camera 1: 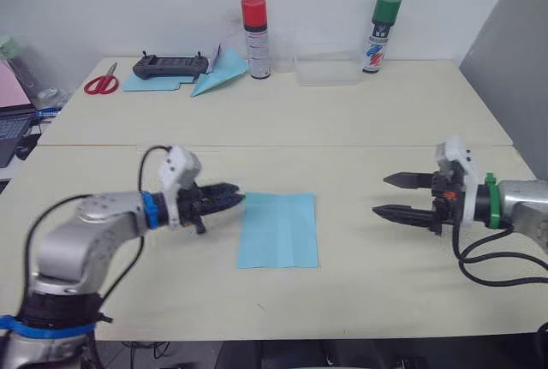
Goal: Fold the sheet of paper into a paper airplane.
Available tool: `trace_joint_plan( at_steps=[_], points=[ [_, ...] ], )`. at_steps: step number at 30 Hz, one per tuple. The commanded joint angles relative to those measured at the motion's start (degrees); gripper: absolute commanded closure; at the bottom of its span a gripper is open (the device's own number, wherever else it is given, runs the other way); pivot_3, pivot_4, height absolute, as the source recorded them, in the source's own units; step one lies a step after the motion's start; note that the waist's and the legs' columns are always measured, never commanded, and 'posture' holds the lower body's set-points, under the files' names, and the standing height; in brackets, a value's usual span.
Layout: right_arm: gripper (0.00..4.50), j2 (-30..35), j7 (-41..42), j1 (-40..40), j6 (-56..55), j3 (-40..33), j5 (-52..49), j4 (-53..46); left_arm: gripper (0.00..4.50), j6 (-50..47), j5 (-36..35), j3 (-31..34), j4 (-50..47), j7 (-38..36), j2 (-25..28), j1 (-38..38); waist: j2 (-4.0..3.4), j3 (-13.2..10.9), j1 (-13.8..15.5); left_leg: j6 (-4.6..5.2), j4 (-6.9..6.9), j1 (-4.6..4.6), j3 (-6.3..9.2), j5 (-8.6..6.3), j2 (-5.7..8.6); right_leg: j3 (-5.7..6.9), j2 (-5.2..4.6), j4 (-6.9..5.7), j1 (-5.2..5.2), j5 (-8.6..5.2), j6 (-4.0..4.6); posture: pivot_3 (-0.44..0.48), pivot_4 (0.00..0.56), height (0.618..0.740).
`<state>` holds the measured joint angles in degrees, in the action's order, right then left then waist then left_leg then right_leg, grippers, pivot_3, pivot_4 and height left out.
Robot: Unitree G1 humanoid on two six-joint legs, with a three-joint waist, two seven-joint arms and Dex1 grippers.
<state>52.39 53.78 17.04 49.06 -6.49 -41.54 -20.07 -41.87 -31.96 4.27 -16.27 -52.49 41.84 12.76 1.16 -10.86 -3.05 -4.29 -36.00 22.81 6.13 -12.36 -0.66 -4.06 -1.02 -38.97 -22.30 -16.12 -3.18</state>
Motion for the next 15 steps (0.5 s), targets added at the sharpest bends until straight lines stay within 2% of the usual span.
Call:
trace_joint_plan(
  at_steps=[1, 2, 6, 11, 15],
  points=[
    [0.0, -2.1, -2.8, 1.4, -2.1, 1.0, 2.4, -1.2, 4.28, 3.0, 2.6, -2.7, -1.7, 2.2, -2.1, -1.3, 0.0, 0.0, 0.1, 0.0, 0.01, 0.0, 0.0, 0.0, 0.0, 0.0, 0.0, 0.0, 0.0, 0.0, 0.0, 0.0, 0.15, 0.74],
    [0.0, -2.6, -3.2, 1.1, -2.5, 1.6, 2.9, -1.4, 4.47, 3.6, 3.2, -3.6, -1.4, 2.5, -2.8, -1.8, 0.0, 0.0, 0.2, 0.0, 0.0, 0.01, 0.02, 0.0, 0.0, 0.02, 0.0, 0.0, 0.0, 0.0, 0.01, 0.0, 0.15, 0.74],
    [0.0, -4.8, -4.3, -0.3, -2.6, 3.3, 3.7, -2.9, 4.47, 6.4, 6.9, -6.8, 2.5, 4.1, -5.1, -3.8, -0.01, 0.0, 0.4, 0.0, 0.0, 0.0, 0.04, 0.0, 0.01, 0.02, 0.0, 0.0, 0.01, 0.0, 0.0, 0.0, 0.15, 0.74],
    [0.0, -6.8, -5.8, -0.6, -3.4, 5.1, 5.7, -3.0, 4.47, 10.1, 13.0, -12.2, 8.5, 4.1, -5.4, -4.0, -0.03, 0.1, 0.7, 0.0, 0.0, -0.01, 0.04, 0.0, 0.02, 0.02, 0.0, 0.01, 0.03, 0.0, 0.0, 0.0, 0.15, 0.74],
    [0.0, -7.9, -6.7, -1.1, -3.9, 6.0, 7.0, -2.9, 4.47, 11.6, 13.7, -13.2, 10.2, 3.5, -6.0, -4.7, -0.13, 0.2, 1.1, 0.0, 0.0, -0.15, 0.02, 0.0, 0.05, 0.0, -0.02, 0.01, 0.15, -0.01, 0.0, 0.0, 0.15, 0.74]
  ],
)
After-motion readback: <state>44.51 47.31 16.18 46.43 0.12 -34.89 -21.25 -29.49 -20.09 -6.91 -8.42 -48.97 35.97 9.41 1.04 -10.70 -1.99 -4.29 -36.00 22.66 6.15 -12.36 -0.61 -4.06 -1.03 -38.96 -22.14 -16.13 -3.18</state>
